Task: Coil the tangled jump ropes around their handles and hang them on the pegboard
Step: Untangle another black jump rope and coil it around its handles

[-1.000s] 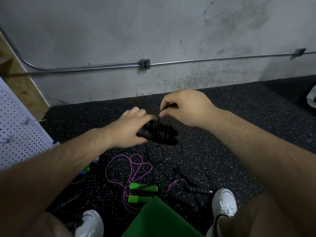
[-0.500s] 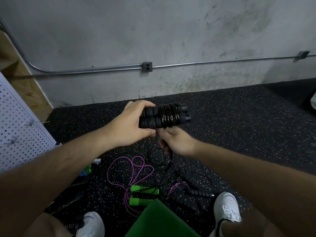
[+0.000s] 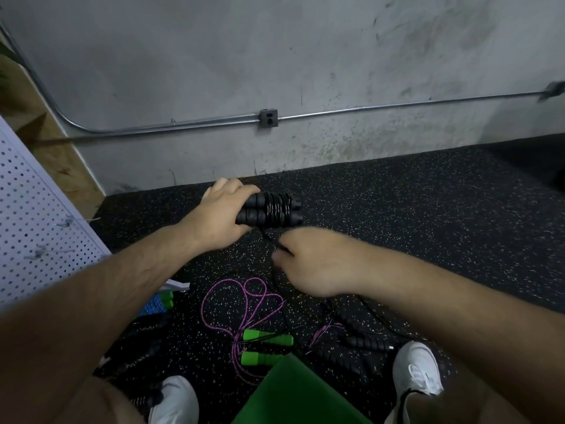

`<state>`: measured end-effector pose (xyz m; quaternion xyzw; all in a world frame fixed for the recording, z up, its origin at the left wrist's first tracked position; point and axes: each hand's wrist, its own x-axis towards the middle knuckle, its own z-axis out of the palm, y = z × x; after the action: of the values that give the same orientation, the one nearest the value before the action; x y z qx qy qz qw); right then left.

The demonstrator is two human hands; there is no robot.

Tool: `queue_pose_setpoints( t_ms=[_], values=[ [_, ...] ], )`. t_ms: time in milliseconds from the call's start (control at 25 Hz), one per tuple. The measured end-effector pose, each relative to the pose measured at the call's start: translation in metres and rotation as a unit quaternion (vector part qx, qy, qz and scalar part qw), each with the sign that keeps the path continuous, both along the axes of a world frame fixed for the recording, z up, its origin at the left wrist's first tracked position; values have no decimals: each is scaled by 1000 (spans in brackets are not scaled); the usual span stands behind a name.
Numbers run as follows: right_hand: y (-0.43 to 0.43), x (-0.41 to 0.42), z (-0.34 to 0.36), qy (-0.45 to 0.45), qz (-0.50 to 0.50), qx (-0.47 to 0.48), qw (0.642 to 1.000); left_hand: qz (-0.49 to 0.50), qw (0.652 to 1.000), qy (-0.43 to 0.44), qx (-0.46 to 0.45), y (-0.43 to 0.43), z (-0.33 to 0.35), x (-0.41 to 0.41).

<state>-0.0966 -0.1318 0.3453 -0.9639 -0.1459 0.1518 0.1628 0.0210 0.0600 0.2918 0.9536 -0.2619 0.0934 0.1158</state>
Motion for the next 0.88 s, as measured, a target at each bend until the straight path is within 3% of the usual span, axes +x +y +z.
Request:
queue_pose_setpoints(
  t_ms=[160,280,400,480,600,760,880],
  values=[
    [-28,20,25,-233,35,-90,968,-82,996,43,20,-14,-8,-15],
    [-56,54,20,-277,19,-36,960,-130,989,70,8,-26,-9,-31],
    [-81,79,5,-209,-27,53,976,-156,980,122,-24,-38,0,-50],
    [-91,92,-7,-135,-62,166,975,-148,973,167,-67,-43,9,-62],
    [-102,93,-23,-8,-72,364,929,-140,959,191,-158,-45,22,-66],
    [-71,62,-55,51,-95,339,935,-81,959,148,-229,-44,28,-58],
    [-28,39,-70,110,-110,361,920,-31,983,92,-156,-41,27,-49]
  ],
)
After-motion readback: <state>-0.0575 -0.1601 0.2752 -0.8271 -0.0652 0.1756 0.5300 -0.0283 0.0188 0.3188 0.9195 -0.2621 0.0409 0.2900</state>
